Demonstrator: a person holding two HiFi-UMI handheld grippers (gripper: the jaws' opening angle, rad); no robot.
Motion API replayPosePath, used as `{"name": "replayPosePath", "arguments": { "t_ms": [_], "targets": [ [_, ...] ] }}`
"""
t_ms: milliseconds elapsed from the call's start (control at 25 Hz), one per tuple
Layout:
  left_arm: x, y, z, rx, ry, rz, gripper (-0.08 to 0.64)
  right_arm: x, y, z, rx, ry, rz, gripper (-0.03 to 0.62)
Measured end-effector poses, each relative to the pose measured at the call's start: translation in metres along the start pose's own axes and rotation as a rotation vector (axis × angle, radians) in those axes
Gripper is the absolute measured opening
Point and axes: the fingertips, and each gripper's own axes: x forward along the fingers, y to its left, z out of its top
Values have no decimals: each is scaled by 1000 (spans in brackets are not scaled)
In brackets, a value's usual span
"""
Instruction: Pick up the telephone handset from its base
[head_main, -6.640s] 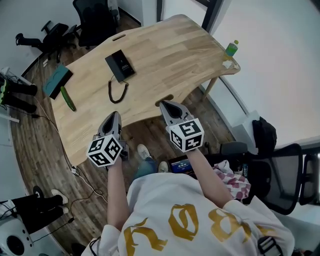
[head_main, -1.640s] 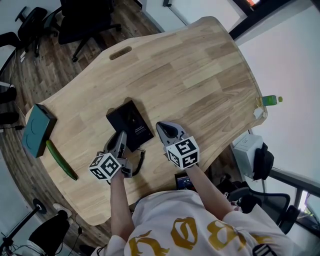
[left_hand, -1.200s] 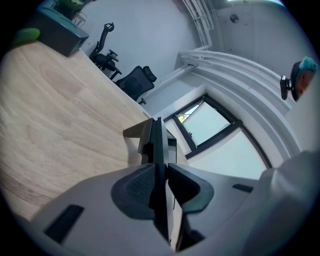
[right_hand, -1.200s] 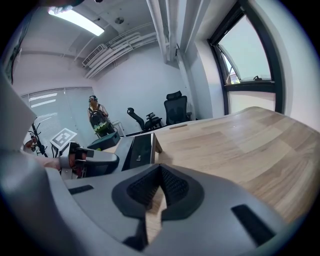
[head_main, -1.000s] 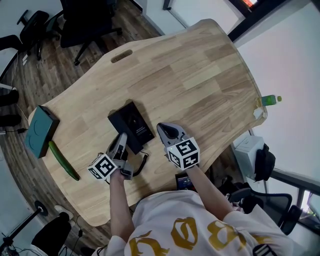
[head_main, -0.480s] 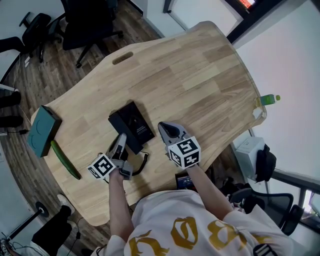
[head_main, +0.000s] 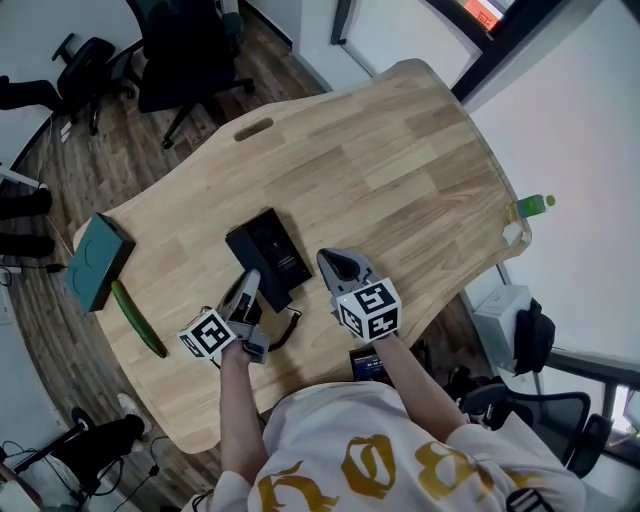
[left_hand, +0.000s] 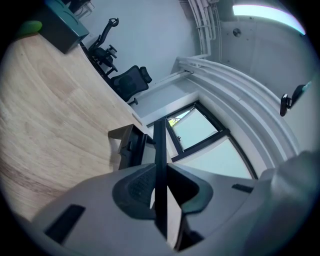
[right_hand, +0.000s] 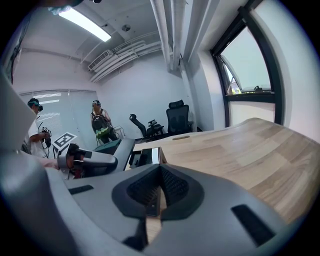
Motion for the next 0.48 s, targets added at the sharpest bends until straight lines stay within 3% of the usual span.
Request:
{"name": "replayPosePath", "arguments": {
  "t_ms": [480],
  "targets": [
    [-19, -30, -7, 41, -27, -81, 72, -26, 19, 8, -29, -55, 11, 5]
  ]
}}
